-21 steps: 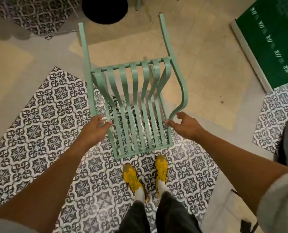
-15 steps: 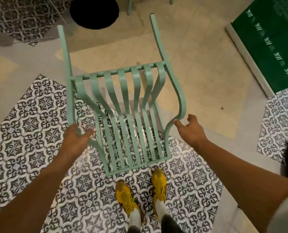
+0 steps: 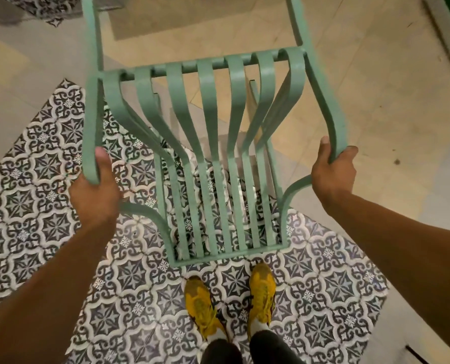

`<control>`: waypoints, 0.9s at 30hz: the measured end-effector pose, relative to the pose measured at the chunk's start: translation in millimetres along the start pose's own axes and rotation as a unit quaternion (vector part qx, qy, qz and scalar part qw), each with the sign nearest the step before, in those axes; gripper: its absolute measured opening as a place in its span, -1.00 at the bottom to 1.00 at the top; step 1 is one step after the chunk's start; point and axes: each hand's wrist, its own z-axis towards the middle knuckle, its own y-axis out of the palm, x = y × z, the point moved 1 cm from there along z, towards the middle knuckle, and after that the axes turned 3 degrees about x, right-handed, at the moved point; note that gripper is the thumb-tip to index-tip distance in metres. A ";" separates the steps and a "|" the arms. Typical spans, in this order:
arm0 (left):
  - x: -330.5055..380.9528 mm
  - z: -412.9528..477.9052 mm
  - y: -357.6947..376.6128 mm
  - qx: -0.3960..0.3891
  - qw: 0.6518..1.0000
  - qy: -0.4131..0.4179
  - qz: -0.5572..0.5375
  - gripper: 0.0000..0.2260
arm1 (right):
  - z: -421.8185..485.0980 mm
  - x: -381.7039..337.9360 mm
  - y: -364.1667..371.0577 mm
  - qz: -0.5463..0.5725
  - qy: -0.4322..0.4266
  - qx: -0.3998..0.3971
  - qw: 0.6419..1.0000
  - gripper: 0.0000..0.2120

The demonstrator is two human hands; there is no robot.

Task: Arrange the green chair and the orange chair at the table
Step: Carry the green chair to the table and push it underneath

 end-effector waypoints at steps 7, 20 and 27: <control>28.2 1.2 -19.9 -0.065 0.994 -0.085 0.029 -0.30 | -6.3 -18.5 -15.6 -0.059 -0.004 -0.025 0.998 -0.59; 34.8 -7.8 -58.9 -0.079 0.991 -0.101 0.046 -0.24 | -36.3 -26.2 -41.5 -0.095 -0.007 -0.032 0.995 -0.39; 32.6 -18.0 -79.7 -0.073 0.988 -0.121 0.058 -0.19 | -56.5 -27.0 -57.4 -0.115 0.004 -0.039 0.993 -0.39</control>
